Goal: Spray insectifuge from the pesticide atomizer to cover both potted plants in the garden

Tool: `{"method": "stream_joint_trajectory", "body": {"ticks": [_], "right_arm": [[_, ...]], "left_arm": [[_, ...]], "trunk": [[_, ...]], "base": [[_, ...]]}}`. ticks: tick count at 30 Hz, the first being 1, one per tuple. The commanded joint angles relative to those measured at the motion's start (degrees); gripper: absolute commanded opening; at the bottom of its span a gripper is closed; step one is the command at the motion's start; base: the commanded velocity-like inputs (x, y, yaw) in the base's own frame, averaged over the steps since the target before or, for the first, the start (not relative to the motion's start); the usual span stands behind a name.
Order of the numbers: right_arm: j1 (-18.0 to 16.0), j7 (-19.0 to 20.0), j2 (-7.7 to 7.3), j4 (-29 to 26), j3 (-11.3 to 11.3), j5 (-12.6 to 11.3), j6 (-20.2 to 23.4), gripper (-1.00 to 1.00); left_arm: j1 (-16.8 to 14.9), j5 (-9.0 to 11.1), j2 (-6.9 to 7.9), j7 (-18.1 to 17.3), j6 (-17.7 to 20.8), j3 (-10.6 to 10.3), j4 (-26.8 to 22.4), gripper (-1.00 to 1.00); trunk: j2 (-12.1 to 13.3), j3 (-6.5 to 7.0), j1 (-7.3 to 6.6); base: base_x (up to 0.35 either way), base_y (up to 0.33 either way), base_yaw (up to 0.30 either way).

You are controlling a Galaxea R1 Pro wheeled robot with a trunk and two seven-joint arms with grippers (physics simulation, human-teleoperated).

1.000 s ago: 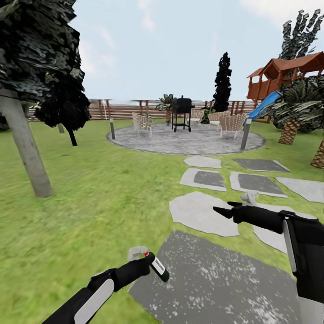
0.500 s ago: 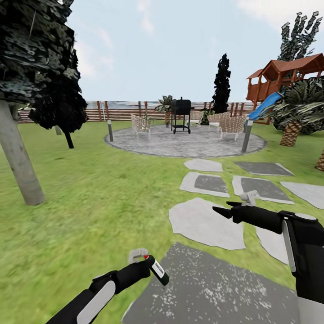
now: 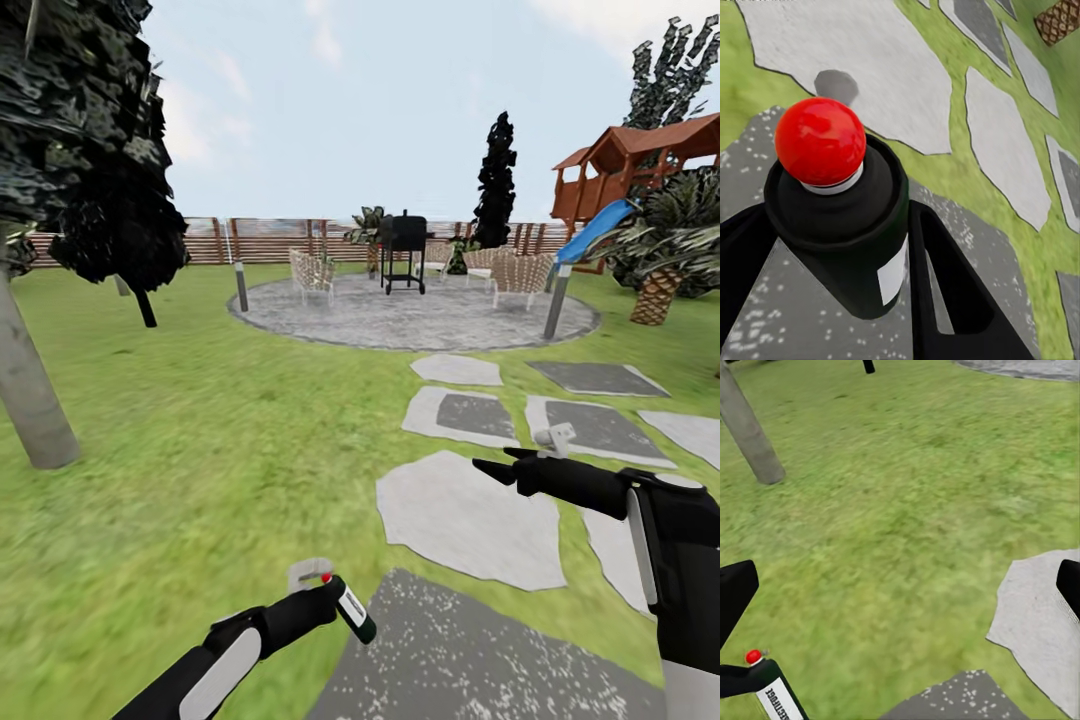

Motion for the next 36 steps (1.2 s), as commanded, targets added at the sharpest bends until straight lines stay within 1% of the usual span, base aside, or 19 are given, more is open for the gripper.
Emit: {"method": "stream_joint_trajectory", "body": {"ticks": [1, 2, 4, 8, 9, 11, 14, 18, 22, 23, 25, 26, 27, 29, 31, 34, 35, 36], "right_arm": [[-0.1, 0.6, 0.02, -0.1, -0.1, 0.7, 0.1, 1.00], [-0.1, 0.5, 0.02, -0.1, 0.0, 1.0, -0.2, 1.00], [-0.1, 0.5, 0.02, -0.1, 0.0, 1.0, -0.1, 1.00], [-0.1, 0.8, -0.05, -0.1, -1.0, 0.6, 0.3, 1.00], [-0.1, 0.9, -0.06, -0.1, -1.2, 0.6, 0.3, 1.00], [-0.3, 1.1, -0.11, -0.1, -1.5, 0.5, 0.3, 1.00], [-0.7, 0.8, -0.04, -0.1, -1.6, 0.5, 0.2, 1.00], [-0.7, 0.9, 0.01, -0.1, -1.4, 0.5, -0.9, 1.00], [-0.7, 0.9, 0.01, -0.1, -1.3, 0.5, -1.7, 1.00], [-0.7, 0.8, 0.08, -0.1, -1.2, 0.5, -1.7, 1.00], [-0.7, 0.8, 0.78, -0.1, -1.0, 0.5, -1.8, 1.00], [-0.7, 0.8, 3.00, -0.1, -0.6, 0.5, -1.8, 1.00], [-0.5, 0.7, 6.31, -0.1, 0.1, 0.5, -1.8, 1.00], [-0.4, 0.6, 10.14, -0.1, 0.6, 0.5, -1.3, 1.00], [-0.4, 0.7, 11.34, -0.1, 0.9, 0.5, -1.0, 1.00], [-0.9, 0.3, 12.26, -0.1, 1.5, 0.5, -1.0, 1.00], [-1.2, -0.3, 12.88, -0.1, 1.8, 0.6, -1.0, 1.00], [-1.4, -1.2, 13.96, -0.1, 2.4, 0.6, -1.0, 1.00]], "left_arm": [[-0.2, 0.5, -0.23, 0.0, 0.2, -0.1, 0.3, -1.00], [-0.3, 0.4, -0.52, 0.0, 0.2, -0.1, 0.6, -1.00], [-0.3, 0.3, -0.64, 0.0, 0.2, -0.1, 0.7, -1.00], [-0.4, 0.2, -0.78, 0.0, 0.1, -0.1, 0.7, -1.00], [-0.5, 0.2, -0.94, 0.0, 0.2, -0.2, 0.7, -1.00], [-0.6, 0.1, -1.71, -0.1, 0.3, -0.3, 0.6, -1.00], [-0.6, 0.1, -1.57, -0.2, 0.3, -0.3, 0.6, -1.00], [-0.6, 0.1, -1.87, -0.1, 0.3, -0.2, 0.7, -1.00], [-0.6, 0.1, -1.87, 0.2, 0.2, -0.1, 0.7, -1.00], [-0.6, 0.1, -1.91, 0.3, 0.2, -0.1, 0.8, -1.00], [-0.6, 0.2, -1.93, 0.3, 0.2, -0.1, 0.8, -1.00], [-0.6, 0.2, -1.83, 0.3, 0.2, -0.1, 0.8, -1.00], [-0.6, 0.3, -1.78, 0.3, 0.2, 0.0, 1.0, -1.00], [-0.6, 0.3, -1.96, 0.3, 0.2, 0.0, 1.1, -1.00], [-0.6, 0.3, -2.02, 0.3, 0.2, 0.0, 1.1, -1.00], [-0.7, 0.3, -2.07, 0.3, 0.2, 0.0, 1.2, -1.00], [-0.7, 0.3, -2.09, 0.3, 0.2, 0.1, 1.2, -1.00], [-0.7, 0.3, -2.10, 0.3, 0.2, 0.2, 1.2, -1.00]], "trunk": [[0.0, -0.06, 0.02], [0.0, -0.06, 0.02], [0.0, -0.06, 0.02], [0.0, -0.06, 0.02], [0.0, -0.06, 0.02], [0.0, -0.06, 0.02], [0.0, -0.06, 0.02], [0.0, -0.06, 0.02], [0.0, -0.06, 0.02], [0.0, -0.06, 0.02], [0.0, -0.06, 0.02], [0.0, -0.06, 0.02], [0.0, -0.06, 0.02], [0.0, -0.06, 0.02], [0.0, -0.06, 0.02], [0.0, -0.06, 0.02], [0.0, -0.06, 0.02], [0.0, -0.06, 0.02]], "base": [[0.339, 0.000, 0.000], [0.339, 0.000, 0.000], [0.339, 0.000, 0.000], [0.339, 0.000, 0.000], [0.340, 0.000, 0.000], [0.340, 0.000, 0.000], [0.341, 0.000, 0.000], [0.341, 0.000, 0.000], [0.341, 0.000, 0.000], [0.341, 0.000, 0.000], [0.341, 0.000, 0.000], [0.341, 0.000, 0.000], [0.341, 0.000, 0.000], [0.341, 0.000, 0.000], [0.341, 0.000, 0.000], [0.341, 0.000, 0.000], [0.341, 0.000, 0.000], [0.341, 0.000, 0.000]]}}
